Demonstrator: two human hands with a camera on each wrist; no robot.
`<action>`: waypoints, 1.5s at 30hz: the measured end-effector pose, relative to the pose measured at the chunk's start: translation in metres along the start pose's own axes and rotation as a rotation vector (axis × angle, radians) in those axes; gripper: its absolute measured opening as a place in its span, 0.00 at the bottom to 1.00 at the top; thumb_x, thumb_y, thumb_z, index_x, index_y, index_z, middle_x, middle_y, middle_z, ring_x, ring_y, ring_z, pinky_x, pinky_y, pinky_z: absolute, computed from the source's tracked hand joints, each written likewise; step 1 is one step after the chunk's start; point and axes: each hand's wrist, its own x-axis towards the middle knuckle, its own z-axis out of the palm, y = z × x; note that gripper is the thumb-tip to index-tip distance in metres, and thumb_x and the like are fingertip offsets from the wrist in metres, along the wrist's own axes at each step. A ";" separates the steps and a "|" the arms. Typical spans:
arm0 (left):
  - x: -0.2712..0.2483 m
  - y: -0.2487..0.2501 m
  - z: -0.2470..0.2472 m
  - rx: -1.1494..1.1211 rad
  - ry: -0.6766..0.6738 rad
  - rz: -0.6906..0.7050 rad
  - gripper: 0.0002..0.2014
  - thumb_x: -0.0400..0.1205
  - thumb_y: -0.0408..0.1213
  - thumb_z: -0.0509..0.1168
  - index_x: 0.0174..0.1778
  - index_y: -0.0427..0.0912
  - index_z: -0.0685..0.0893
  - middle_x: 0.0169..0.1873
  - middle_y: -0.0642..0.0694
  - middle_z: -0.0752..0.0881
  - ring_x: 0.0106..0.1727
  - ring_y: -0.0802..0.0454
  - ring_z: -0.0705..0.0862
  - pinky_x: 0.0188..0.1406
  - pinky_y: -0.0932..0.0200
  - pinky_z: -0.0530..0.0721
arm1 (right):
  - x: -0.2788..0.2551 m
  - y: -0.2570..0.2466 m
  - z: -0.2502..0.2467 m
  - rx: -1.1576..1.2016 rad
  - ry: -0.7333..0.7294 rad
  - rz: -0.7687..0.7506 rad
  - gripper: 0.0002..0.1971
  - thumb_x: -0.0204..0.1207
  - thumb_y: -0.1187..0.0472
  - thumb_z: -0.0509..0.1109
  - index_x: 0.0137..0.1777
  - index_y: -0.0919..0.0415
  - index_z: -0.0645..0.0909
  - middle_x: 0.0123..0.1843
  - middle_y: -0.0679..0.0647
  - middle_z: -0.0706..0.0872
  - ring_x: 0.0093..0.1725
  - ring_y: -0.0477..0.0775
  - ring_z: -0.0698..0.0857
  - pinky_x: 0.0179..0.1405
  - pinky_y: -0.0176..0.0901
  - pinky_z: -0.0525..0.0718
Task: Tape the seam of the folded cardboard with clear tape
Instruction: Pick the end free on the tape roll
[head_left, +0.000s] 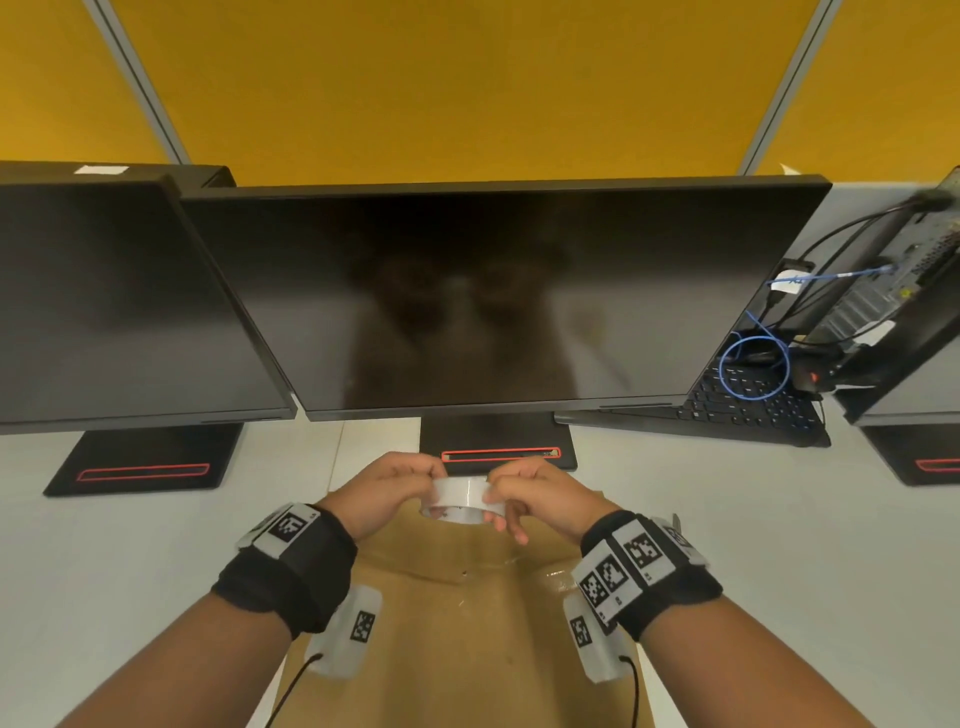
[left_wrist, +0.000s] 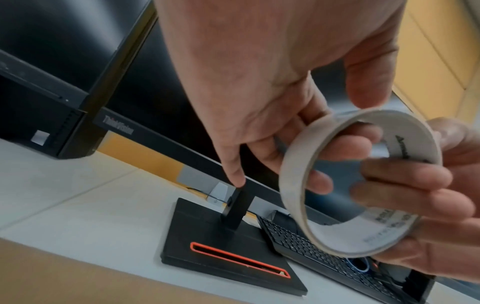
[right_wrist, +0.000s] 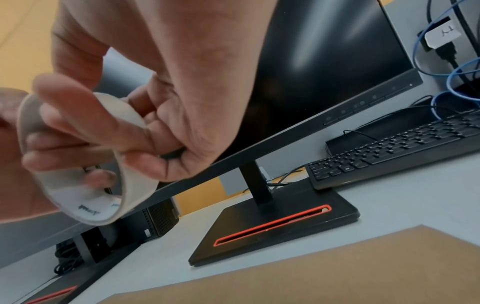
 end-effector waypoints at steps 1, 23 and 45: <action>-0.001 0.002 0.002 0.004 -0.035 -0.004 0.12 0.61 0.49 0.61 0.27 0.44 0.83 0.27 0.52 0.81 0.36 0.60 0.79 0.42 0.69 0.76 | 0.001 0.000 0.000 -0.022 -0.006 0.004 0.11 0.73 0.60 0.66 0.32 0.58 0.85 0.29 0.52 0.84 0.23 0.51 0.76 0.27 0.33 0.78; 0.006 0.004 0.014 0.147 -0.034 0.077 0.14 0.77 0.48 0.70 0.32 0.42 0.84 0.27 0.55 0.79 0.33 0.62 0.76 0.38 0.72 0.74 | 0.000 -0.004 -0.001 -0.193 -0.047 0.072 0.12 0.80 0.65 0.64 0.34 0.59 0.83 0.29 0.47 0.86 0.19 0.44 0.80 0.57 0.35 0.78; -0.003 0.002 0.020 0.180 0.068 0.077 0.17 0.80 0.49 0.65 0.30 0.42 0.75 0.26 0.55 0.73 0.31 0.62 0.71 0.37 0.70 0.72 | -0.010 -0.004 0.003 -0.045 -0.084 0.050 0.10 0.77 0.68 0.62 0.42 0.64 0.85 0.38 0.53 0.89 0.25 0.51 0.83 0.43 0.41 0.84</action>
